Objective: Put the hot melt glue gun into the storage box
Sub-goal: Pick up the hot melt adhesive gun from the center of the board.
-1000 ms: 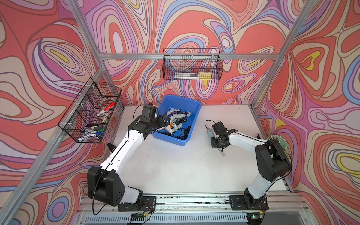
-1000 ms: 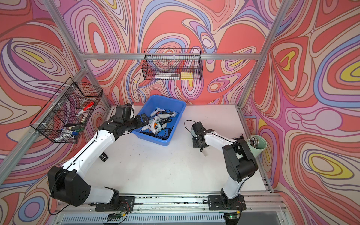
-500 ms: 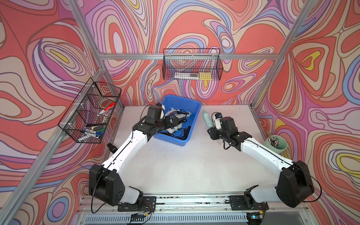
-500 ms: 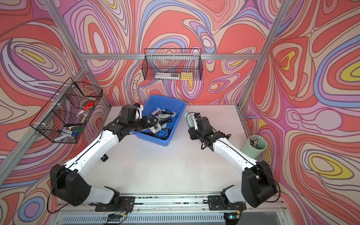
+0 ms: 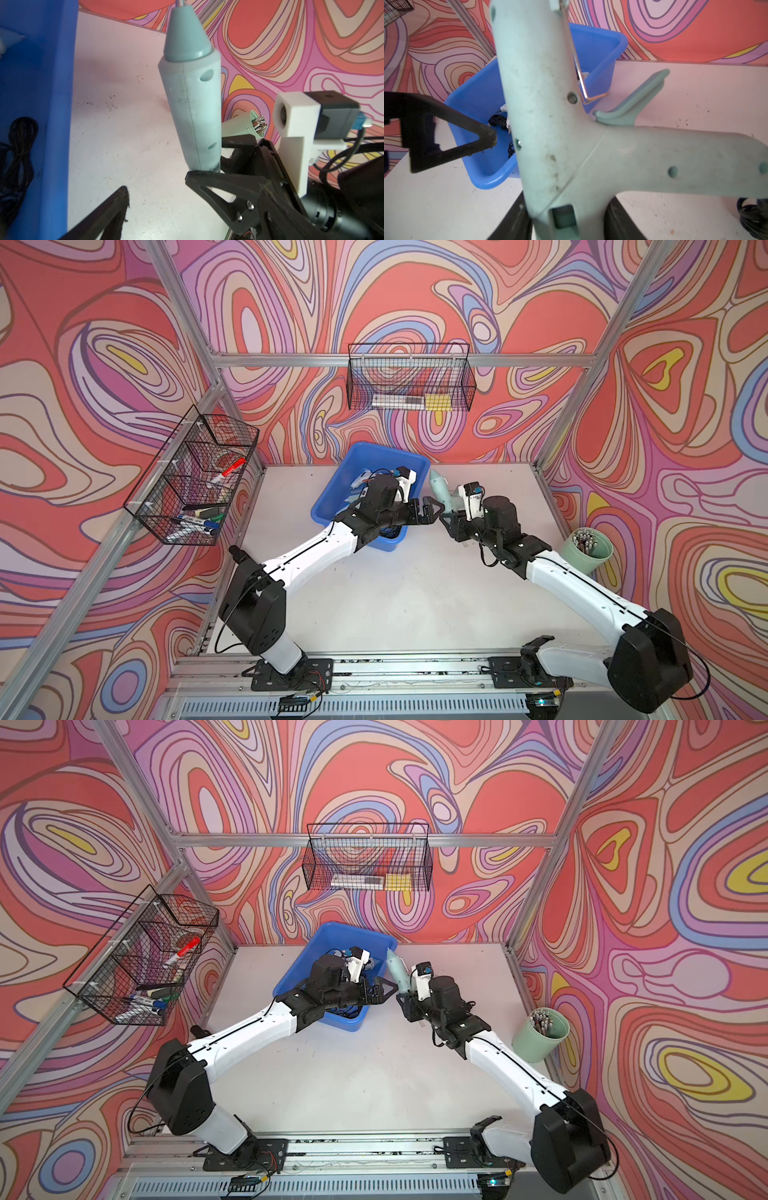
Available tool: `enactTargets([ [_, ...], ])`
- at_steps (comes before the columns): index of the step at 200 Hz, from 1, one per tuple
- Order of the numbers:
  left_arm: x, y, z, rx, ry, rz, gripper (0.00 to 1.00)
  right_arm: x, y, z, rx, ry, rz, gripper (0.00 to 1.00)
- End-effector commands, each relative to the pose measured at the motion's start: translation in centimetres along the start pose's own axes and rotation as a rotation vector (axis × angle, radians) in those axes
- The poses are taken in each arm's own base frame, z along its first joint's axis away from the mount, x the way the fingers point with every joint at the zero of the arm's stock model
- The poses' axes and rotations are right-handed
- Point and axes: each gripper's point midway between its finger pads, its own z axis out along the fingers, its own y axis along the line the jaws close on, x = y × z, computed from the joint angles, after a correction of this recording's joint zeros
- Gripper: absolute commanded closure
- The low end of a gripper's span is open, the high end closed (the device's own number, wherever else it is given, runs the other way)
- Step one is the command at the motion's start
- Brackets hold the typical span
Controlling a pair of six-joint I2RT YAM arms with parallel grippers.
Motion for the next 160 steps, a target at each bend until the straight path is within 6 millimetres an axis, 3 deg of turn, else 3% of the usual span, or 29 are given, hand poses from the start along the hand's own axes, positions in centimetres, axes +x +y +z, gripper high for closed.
enactTargets([
  [1,-2.9,-2.2,0.4,0.11,-0.104,-0.004,0.04,-3.3,1.8,-1.3,-0.077,-0.132,-0.014,1.0],
  [64,-4.6,-3.2,1.5,0.193,-0.186,-0.001,0.32,-3.4,2.3,-2.0,-0.11,-0.156,0.018,1.0],
  [122,-4.0,-3.3,3.4,0.23,-0.131,-0.042,0.39,-3.8,2.7,-2.3,-0.126,-0.166,0.019,1.0],
  [160,-4.0,-4.0,4.1,0.269,-0.114,-0.05,0.49,-3.7,2.8,-2.1,-0.135,-0.157,0.018,1.0],
])
